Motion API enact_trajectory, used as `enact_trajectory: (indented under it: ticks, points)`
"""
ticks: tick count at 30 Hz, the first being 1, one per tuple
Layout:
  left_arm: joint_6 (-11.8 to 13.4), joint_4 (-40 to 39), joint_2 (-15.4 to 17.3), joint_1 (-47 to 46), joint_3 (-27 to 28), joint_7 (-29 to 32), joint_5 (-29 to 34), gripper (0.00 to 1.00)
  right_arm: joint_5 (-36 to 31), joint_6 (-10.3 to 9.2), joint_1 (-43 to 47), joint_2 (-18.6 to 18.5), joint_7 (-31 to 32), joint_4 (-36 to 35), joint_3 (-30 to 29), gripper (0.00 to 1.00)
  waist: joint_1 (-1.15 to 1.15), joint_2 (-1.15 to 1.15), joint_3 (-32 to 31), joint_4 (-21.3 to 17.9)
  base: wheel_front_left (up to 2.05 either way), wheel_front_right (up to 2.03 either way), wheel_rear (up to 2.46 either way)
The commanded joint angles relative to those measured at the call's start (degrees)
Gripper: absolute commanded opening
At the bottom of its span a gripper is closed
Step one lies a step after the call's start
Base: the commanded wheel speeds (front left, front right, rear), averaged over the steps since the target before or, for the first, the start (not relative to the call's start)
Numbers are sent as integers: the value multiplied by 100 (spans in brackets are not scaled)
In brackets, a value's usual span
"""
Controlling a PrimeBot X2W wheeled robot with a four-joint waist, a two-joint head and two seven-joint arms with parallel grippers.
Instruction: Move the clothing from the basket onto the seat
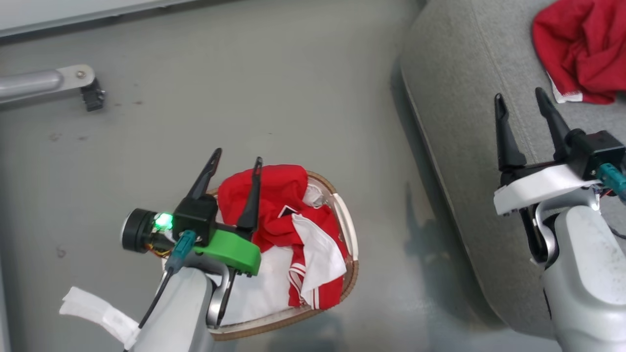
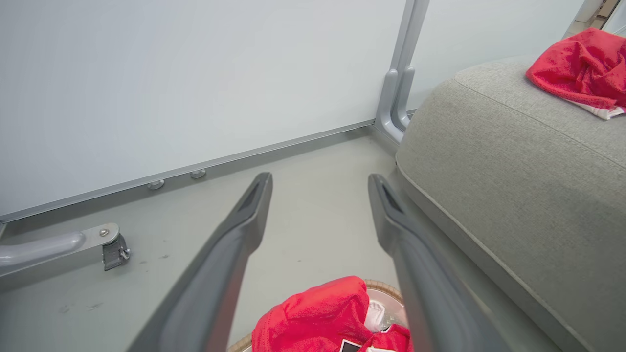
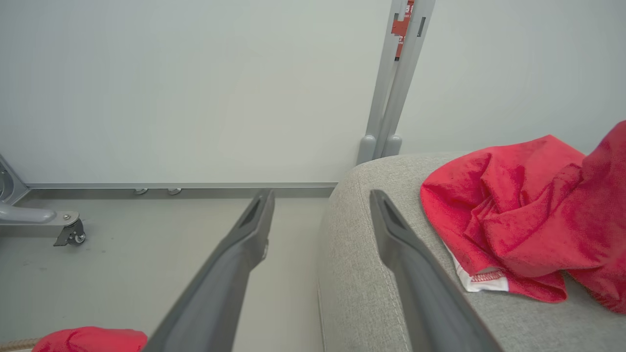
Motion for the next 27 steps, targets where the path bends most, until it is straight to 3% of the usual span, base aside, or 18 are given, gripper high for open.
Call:
enact_trajectory:
  ticks: [1, 10, 27]
  points:
    - [34, -21, 0, 188, 103, -5, 77, 100, 16, -8, 189, 16, -8, -31, 48, 100, 0, 0, -380, 405, 0, 0, 0]
    - [105, -85, -56, 696, 886, -5, 75, 100, -78, -8, 738, 145, -8, -141, 252, 100, 0, 0, -853, 783, 0, 0, 0]
    - [13, -267, -122, 1633, 1642, -5, 157, 100, 8, -8, 1699, 356, -8, -196, 340, 100, 0, 0, -1648, 797, 0, 0, 0]
